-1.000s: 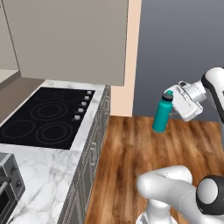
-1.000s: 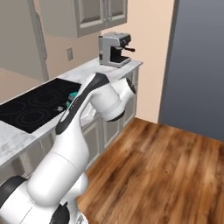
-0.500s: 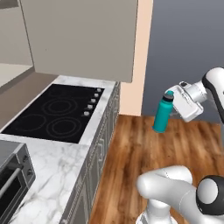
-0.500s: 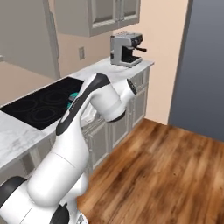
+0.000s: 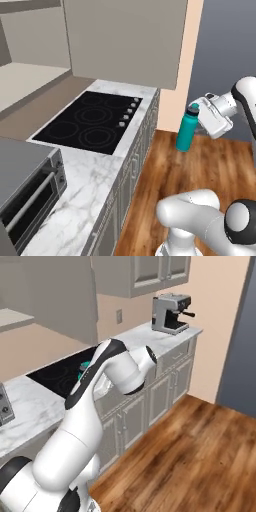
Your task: Pick the bottled water, bottled drink, water bottle from the counter and place them in the open cabinet.
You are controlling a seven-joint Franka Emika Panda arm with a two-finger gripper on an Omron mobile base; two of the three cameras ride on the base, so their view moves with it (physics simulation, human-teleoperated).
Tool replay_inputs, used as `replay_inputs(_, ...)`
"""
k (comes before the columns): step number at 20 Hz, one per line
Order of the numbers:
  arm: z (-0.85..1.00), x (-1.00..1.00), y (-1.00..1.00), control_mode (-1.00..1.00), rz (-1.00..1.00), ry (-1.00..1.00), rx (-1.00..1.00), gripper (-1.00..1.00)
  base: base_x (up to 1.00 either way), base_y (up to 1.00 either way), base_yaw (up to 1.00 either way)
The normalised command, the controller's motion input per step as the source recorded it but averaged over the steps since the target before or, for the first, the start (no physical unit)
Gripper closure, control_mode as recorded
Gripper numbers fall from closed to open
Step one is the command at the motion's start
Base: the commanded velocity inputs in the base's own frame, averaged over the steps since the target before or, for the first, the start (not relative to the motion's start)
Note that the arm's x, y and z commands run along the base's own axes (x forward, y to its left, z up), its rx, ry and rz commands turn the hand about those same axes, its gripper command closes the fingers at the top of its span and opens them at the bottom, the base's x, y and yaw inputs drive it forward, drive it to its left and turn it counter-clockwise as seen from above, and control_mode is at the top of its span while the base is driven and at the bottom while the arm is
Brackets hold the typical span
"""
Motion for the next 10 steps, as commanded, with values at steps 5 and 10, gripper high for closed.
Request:
replay_inputs(5,0.00,0.00,0.00,1.00,0.00,0.00,0.00,1.00,-0.20,0.41,0.25)
replay_inputs(10,0.00,0.00,0.00,1.00,0.00,0.00,0.00,1.00,-0.19,0.38,0.26)
